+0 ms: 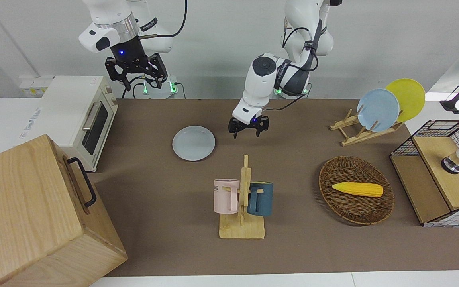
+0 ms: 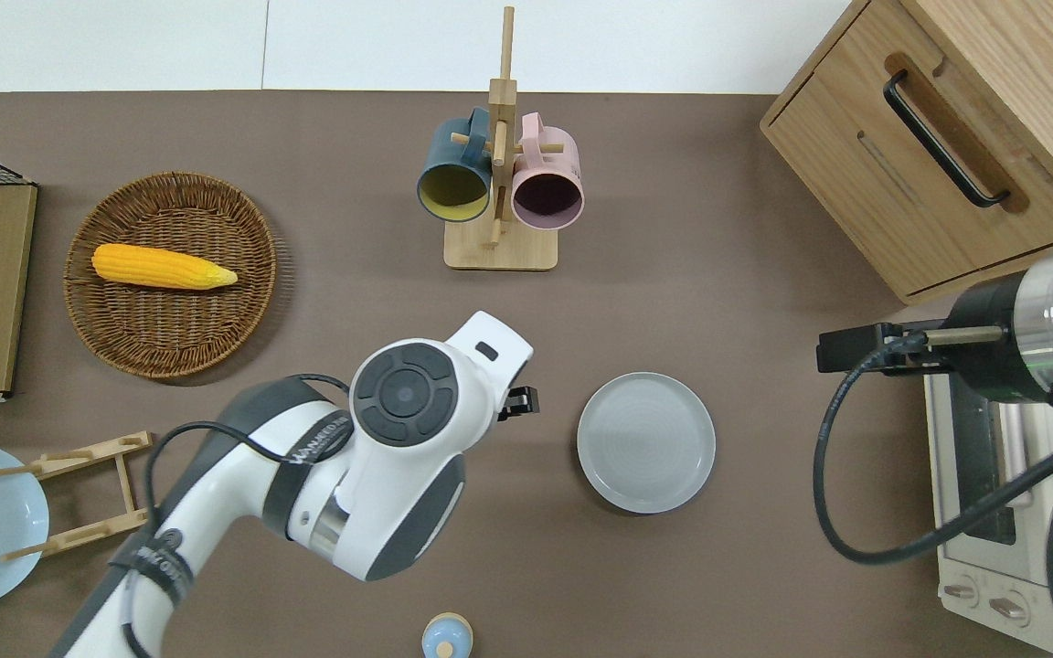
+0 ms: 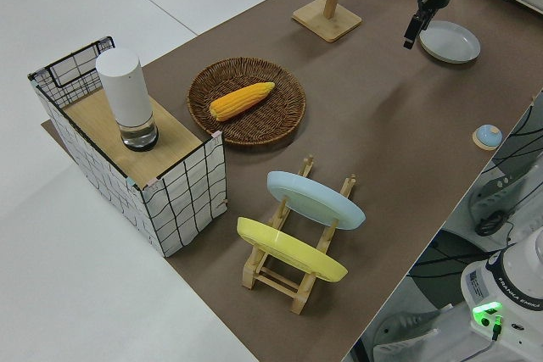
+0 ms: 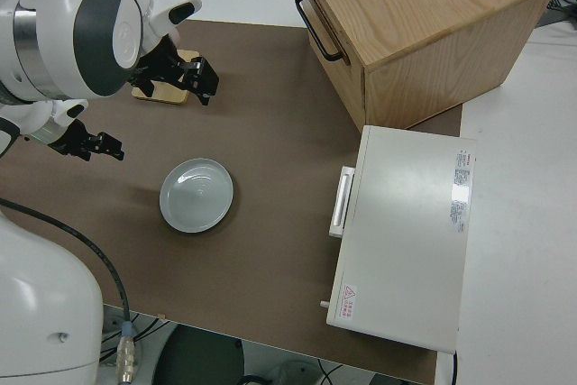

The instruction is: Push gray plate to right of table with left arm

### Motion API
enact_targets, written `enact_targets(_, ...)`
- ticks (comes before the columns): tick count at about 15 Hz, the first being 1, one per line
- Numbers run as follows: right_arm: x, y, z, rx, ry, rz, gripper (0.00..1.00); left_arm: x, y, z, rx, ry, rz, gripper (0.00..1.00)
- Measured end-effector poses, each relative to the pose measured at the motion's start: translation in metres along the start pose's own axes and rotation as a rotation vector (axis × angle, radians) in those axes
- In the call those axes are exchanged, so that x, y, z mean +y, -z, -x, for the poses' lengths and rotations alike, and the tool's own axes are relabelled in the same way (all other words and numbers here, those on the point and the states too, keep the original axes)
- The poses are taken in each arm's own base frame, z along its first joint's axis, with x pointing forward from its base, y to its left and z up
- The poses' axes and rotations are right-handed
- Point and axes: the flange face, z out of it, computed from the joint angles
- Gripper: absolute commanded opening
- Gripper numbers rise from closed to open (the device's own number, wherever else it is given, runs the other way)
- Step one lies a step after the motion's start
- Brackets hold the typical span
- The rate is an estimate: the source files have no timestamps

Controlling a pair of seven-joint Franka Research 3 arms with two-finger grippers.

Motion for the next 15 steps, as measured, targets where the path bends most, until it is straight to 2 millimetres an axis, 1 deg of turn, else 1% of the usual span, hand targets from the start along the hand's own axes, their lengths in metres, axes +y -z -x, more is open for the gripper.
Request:
enact_targets(1, 0.000, 0.000, 0.000, 0.000, 0.000, 0.000, 0.996, -0.013, 0.011, -0.006, 0.004, 0.000, -0.003, 0.99)
enact_targets(3, 0.000, 0.000, 0.000, 0.000, 0.000, 0.000, 0.996, -0.036, 0.024, -0.016, 0.003, 0.005, -0.015, 0.99)
enact_targets(6, 0.000, 0.000, 0.000, 0.000, 0.000, 0.000, 0.996, -0.067, 0.035, -0.028, -0.002, 0.002, -0.042, 0.99)
enact_targets(9, 0.000, 0.000, 0.000, 0.000, 0.000, 0.000, 0.996, -0.103, 0.053, -0.041, 0.004, 0.008, -0.050, 0.99)
enact_targets(12, 0.000, 0.000, 0.000, 0.000, 0.000, 0.000, 0.996, -0.134, 0.063, -0.053, 0.012, -0.008, -0.053, 0.99)
enact_targets(13, 0.000, 0.000, 0.000, 0.000, 0.000, 0.000, 0.996, -0.149, 0.066, -0.057, 0.009, -0.025, -0.056, 0.99)
enact_targets(14, 0.000, 0.000, 0.000, 0.000, 0.000, 0.000, 0.996, -0.171, 0.072, -0.062, 0.004, -0.039, -0.061, 0.99)
enact_targets(15, 0.000, 0.000, 0.000, 0.000, 0.000, 0.000, 0.996, -0.185, 0.078, -0.065, 0.005, -0.041, -0.062, 0.99)
